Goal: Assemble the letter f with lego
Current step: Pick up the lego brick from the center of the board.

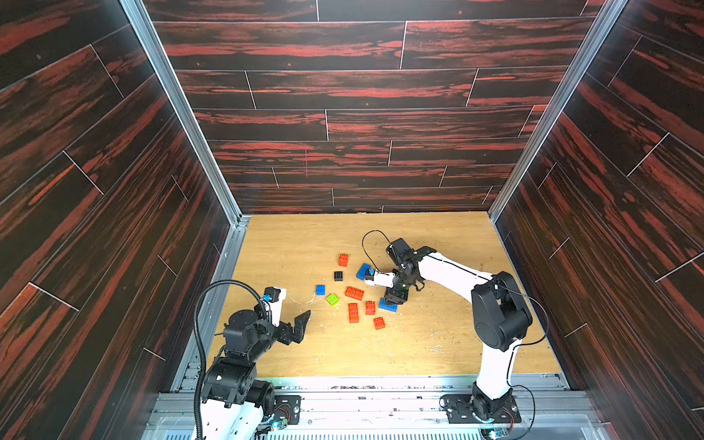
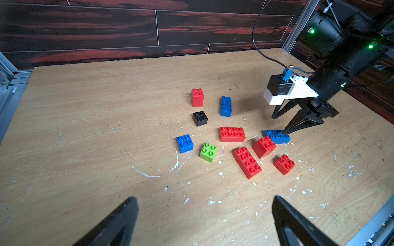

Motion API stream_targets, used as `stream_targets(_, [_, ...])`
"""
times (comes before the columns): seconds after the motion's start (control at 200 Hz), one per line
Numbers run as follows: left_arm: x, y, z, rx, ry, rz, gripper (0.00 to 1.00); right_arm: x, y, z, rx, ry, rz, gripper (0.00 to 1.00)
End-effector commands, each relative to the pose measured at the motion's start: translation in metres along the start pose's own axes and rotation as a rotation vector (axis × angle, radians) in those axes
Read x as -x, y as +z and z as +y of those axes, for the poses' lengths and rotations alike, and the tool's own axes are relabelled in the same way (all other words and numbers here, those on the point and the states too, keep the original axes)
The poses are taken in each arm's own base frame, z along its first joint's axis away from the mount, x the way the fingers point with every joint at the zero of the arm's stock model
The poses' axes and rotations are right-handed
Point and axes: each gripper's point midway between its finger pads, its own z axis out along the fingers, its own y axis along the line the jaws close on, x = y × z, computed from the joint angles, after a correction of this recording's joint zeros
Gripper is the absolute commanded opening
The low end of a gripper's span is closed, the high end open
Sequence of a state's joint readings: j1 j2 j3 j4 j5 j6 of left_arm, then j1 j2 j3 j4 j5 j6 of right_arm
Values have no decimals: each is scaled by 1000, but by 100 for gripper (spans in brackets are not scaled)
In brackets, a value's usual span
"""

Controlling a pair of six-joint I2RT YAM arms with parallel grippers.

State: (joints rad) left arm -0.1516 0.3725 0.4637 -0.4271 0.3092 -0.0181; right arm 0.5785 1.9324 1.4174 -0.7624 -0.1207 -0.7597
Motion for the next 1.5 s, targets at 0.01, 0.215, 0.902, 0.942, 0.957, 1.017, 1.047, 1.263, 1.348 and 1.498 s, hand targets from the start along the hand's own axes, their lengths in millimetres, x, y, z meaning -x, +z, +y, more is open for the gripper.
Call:
stream_targets(0.01, [-5,2,-1,-5,-2,23,100,2,7,7,48,17,10,54])
stream_targets(0.215, [-6,1,-1,-7,-4,27,100,0,15,5,51,39,32,53])
stream_targets(0.902, [-8,2,-4,-23,-6,40,100,-16,24,11,55,72,95,51])
stream_targets(0.942, [-9,2,-4,-24,-7,43,100,-16,24,11,55,75,95,51])
stream_targets(0.957, [-8,3,-4,-25,-7,43,100,-16,24,11,56,76,94,51])
stream_targets(1.017, [-8,3,-4,-23,-7,43,100,-16,25,12,59,75,92,51])
stream_targets(1.047, [-8,2,-4,-26,-7,43,100,-16,25,13,60,76,93,51])
stream_targets(1.263, [-8,2,-5,-28,-6,44,100,-14,29,16,70,77,99,50])
stream_targets(1.348, [-8,2,-5,-30,-4,42,100,-13,31,18,76,78,100,50])
stream_targets(1.498, [-8,2,-5,-29,-3,41,100,-16,33,18,75,84,113,49])
